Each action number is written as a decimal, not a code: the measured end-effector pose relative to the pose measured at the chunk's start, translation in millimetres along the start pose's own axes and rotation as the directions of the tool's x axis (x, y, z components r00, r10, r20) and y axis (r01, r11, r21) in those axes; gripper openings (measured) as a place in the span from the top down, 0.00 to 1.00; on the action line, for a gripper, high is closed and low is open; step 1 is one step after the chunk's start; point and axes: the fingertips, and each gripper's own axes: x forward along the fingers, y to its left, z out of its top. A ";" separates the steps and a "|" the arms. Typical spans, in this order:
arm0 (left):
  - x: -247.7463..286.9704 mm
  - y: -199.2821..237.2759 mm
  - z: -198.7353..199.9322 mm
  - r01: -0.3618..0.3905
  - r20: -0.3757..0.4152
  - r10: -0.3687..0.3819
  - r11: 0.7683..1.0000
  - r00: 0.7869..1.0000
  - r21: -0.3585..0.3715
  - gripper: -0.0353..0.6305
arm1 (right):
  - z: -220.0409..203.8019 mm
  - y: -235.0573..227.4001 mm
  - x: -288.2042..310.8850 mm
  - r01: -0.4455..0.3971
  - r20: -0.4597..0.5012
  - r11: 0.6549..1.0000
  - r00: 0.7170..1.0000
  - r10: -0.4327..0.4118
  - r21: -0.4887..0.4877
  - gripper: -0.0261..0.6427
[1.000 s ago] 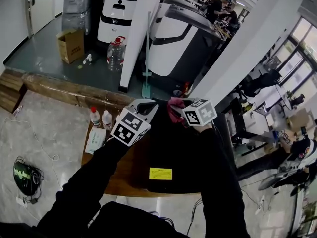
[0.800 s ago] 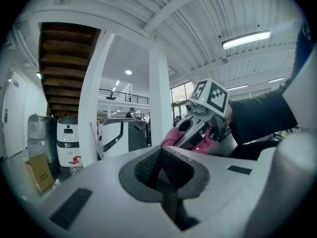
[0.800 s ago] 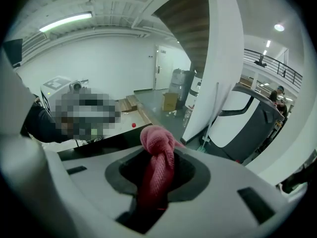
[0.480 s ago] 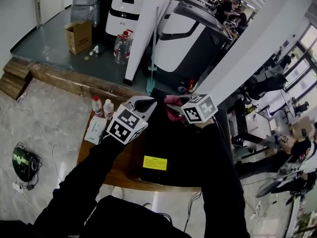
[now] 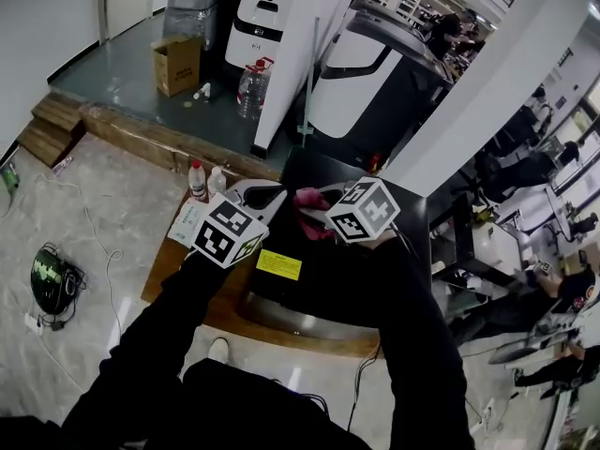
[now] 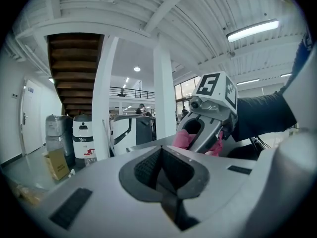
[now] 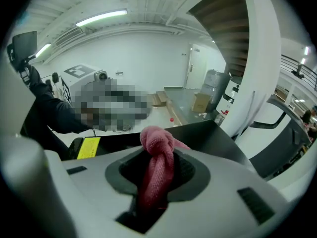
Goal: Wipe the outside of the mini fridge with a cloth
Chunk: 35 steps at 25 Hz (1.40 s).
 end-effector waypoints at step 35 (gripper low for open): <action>22.1 -243.8 141.6 -0.071 0.127 0.053 0.988 0.990 0.140 0.94 | -101.4 34.8 -317.7 0.131 0.430 0.991 0.896 -0.111 -0.016 0.80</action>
